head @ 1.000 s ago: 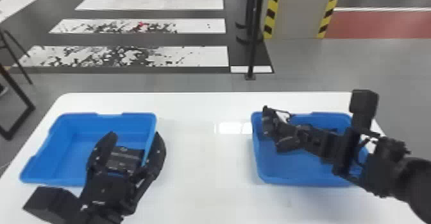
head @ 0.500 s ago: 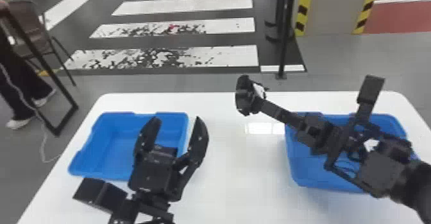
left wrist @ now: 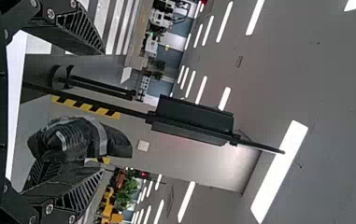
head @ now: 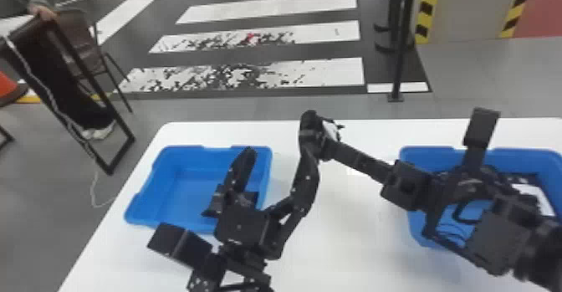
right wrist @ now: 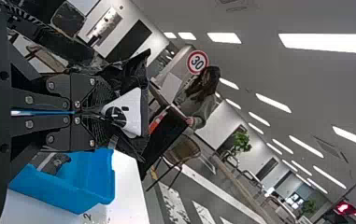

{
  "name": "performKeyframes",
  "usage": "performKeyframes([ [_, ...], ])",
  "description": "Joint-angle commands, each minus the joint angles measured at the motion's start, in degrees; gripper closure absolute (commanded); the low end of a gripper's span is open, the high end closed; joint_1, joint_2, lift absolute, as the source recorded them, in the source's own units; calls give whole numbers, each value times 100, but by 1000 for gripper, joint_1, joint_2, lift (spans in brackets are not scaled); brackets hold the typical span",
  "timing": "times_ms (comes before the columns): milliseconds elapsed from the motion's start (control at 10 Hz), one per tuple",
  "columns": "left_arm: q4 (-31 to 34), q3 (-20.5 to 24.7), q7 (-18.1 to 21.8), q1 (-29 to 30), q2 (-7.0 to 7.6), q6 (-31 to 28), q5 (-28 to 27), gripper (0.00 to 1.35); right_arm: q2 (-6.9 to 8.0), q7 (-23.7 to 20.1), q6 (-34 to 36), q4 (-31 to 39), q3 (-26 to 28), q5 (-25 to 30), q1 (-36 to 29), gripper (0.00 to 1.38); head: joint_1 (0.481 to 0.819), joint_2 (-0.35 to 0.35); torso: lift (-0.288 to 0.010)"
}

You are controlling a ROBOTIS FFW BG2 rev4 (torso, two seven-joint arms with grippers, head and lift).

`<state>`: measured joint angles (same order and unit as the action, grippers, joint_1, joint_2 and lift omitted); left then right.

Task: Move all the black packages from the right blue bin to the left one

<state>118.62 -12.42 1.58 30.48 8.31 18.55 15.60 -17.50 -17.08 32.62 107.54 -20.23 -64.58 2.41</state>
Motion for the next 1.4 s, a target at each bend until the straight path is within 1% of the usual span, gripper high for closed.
performKeyframes([
  [0, 0, -106, 0, -68, 48, -83, 40, 162, -16, 3, -14, -88, -251, -112, 82, 1151, 695, 231, -132],
  [100, 0, -163, 0, -96, 66, -196, 40, 162, -16, -6, -14, -130, -354, -192, 125, 1151, 695, 239, -132],
  [300, 0, -106, 0, -68, 57, -252, 28, 170, -52, 3, 14, -187, -502, -272, 153, 1151, 695, 249, -132],
  [400, 0, -83, 0, -68, 57, -280, 40, 291, -60, 3, 112, -201, -594, -272, 209, 1151, 695, 253, -132],
  [500, -14, -49, -9, -68, 48, -280, 40, 519, -78, -6, 141, -201, -639, -283, 223, 1151, 695, 265, -132],
  [700, 0, -15, -53, -25, 48, -322, -29, 748, -104, -15, 155, -201, -696, -318, 223, 1151, 695, 286, -132],
  [800, 0, -3, -97, -11, 48, -294, -154, 1030, -104, -15, 155, -215, -696, -318, 223, 1151, 695, 292, -132],
  [900, 14, -3, -114, -11, 48, -364, -166, 1237, -104, -15, 141, -229, -696, -329, 223, 1151, 695, 295, -132],
  [1100, 28, 8, -105, 3, 48, -393, -246, 1216, -104, -15, 141, -271, -696, -340, 223, 1150, 695, 294, -132],
  [1200, 28, 77, -105, -39, 31, -393, -337, 1216, -104, -59, 42, -299, -696, -306, 223, 1124, 695, 293, -132],
  [1300, -28, 374, -123, -124, -31, -477, -589, 1216, -104, -129, -183, -355, -685, -226, 223, 920, 695, 292, -132],
])
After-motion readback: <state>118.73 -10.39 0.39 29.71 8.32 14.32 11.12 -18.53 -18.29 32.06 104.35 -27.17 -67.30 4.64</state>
